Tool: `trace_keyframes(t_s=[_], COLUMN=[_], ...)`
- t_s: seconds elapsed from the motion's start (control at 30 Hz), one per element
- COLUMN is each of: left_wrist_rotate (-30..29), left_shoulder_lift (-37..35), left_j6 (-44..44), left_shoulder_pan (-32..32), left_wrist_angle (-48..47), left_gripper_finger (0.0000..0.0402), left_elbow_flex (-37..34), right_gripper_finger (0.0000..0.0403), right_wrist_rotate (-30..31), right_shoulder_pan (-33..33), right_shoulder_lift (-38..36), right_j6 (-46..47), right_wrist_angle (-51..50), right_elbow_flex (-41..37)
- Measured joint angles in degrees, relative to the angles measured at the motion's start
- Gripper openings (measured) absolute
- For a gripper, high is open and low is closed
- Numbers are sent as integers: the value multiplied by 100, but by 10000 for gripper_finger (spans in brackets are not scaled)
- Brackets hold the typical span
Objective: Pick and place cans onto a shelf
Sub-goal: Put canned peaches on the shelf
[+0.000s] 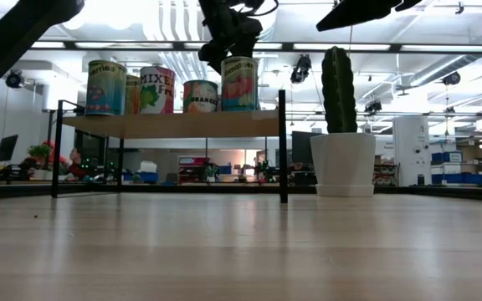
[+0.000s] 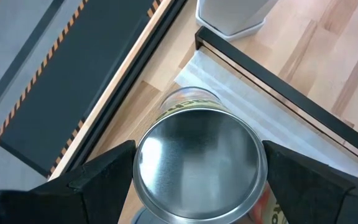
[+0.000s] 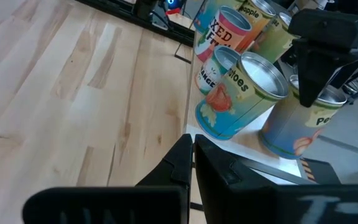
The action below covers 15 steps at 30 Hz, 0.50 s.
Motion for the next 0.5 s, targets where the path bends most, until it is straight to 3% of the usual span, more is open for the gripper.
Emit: trace_keyframes(t_s=[0.5], left_wrist_rotate=[0], left_shoulder_lift=[0], left_j6=[93], left_shoulder_pan=[0], left_wrist_angle=[4], left_gripper_finger=[336], left_elbow_flex=[-2], right_gripper_finger=[9], right_wrist_rotate=[0], right_shoulder_pan=[2], right_shoulder_lift=[2], right_j6=[-38], right_wrist_angle=[-2], right_elbow_flex=[0])
